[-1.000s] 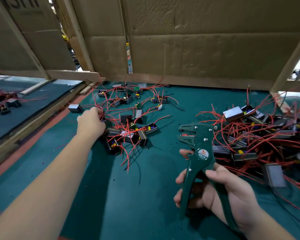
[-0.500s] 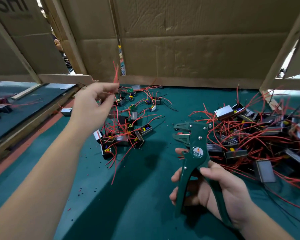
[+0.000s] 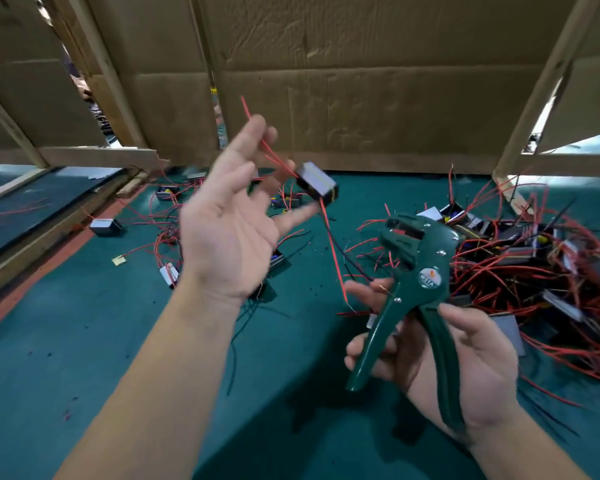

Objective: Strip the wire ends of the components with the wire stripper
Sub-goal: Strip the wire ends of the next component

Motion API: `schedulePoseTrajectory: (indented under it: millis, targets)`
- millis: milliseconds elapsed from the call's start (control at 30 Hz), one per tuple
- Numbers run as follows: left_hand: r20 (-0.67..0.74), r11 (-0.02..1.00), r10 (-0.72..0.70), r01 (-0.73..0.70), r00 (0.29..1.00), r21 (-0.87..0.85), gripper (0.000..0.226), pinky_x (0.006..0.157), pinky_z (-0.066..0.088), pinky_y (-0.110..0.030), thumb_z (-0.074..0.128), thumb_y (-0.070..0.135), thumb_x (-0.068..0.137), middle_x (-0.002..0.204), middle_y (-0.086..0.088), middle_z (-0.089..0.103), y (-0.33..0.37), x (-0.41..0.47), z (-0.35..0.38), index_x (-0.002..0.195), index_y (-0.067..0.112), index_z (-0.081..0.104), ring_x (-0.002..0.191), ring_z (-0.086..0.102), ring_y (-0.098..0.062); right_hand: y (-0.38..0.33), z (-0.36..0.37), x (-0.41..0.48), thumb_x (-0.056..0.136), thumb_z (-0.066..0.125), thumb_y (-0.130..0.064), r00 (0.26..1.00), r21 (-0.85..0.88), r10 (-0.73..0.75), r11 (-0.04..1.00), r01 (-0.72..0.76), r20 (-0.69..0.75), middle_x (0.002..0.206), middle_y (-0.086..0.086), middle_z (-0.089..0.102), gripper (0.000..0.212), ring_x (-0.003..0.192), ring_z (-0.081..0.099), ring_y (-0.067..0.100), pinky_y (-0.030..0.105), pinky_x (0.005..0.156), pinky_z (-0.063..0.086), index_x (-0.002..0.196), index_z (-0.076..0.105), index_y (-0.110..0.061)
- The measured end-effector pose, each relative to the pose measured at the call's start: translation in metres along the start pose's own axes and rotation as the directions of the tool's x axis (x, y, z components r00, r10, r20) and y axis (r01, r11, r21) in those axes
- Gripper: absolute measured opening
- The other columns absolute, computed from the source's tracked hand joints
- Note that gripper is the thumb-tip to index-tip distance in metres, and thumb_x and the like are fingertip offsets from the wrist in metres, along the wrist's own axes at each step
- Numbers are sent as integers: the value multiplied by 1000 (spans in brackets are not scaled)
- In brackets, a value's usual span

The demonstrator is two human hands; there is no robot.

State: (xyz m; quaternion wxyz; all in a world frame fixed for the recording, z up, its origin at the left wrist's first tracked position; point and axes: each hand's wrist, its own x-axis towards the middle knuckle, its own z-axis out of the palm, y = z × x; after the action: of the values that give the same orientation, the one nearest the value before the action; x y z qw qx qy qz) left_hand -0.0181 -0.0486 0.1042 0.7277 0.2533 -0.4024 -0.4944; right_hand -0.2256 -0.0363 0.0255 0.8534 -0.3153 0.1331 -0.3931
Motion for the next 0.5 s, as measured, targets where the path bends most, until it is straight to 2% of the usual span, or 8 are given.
schedulePoseTrajectory:
  millis: [133,233,300,333,400,433,500]
  targets:
    - [-68,992,-119,117,991,-42,57,85,52,-58,45,13,80,124,5,56,-35,-6,5,136,18,48,111,53,-24,-8,0,0,56,79,-36,999,48,-48,998,48,6,139,26,47,71,77,67,42,53,77,55,119,64,-7]
    - [-116,990,-136,131,984,-54,53,78,57,-47,37,-8,85,121,3,59,-55,-8,-1,128,19,55,109,60,-25,-11,-2,-2,60,77,-37,999,35,-10,999,8,46,140,26,47,73,77,66,41,52,76,55,124,61,-7]
    - [-163,993,-121,121,979,-12,60,81,57,-39,29,-17,88,121,4,59,-65,-10,-5,125,21,56,107,64,-22,-11,-2,-2,61,78,-36,996,31,33,999,-36,79,140,24,48,76,78,66,42,54,77,55,127,59,-4]
    - [-188,992,-100,112,977,56,61,85,56,-35,29,-19,88,122,5,59,-70,-11,-8,124,22,57,106,65,-18,-10,-3,-2,61,79,-35,995,25,55,998,-57,88,138,23,50,78,78,66,43,54,77,54,128,58,-3]
    - [-196,940,-10,76,981,333,63,88,53,-27,31,-21,88,125,8,58,-75,-15,-12,121,27,56,105,64,-8,-7,-3,-1,62,78,-34,989,12,93,995,-95,112,135,21,53,77,79,66,43,54,77,54,129,57,-3]
    - [-163,861,46,44,985,507,65,88,51,-24,33,-22,86,126,8,57,-77,-17,-15,120,29,55,104,63,-4,-6,-2,-1,63,78,-33,986,7,108,994,-110,127,134,21,54,77,80,66,43,54,77,53,130,56,-3]
    - [-50,602,115,-30,992,798,62,94,43,-23,42,-17,82,128,9,53,-80,-21,-22,122,31,53,111,56,-6,-5,-1,-1,63,78,-32,983,2,129,991,-131,133,133,21,54,78,80,65,43,53,77,53,131,55,-3]
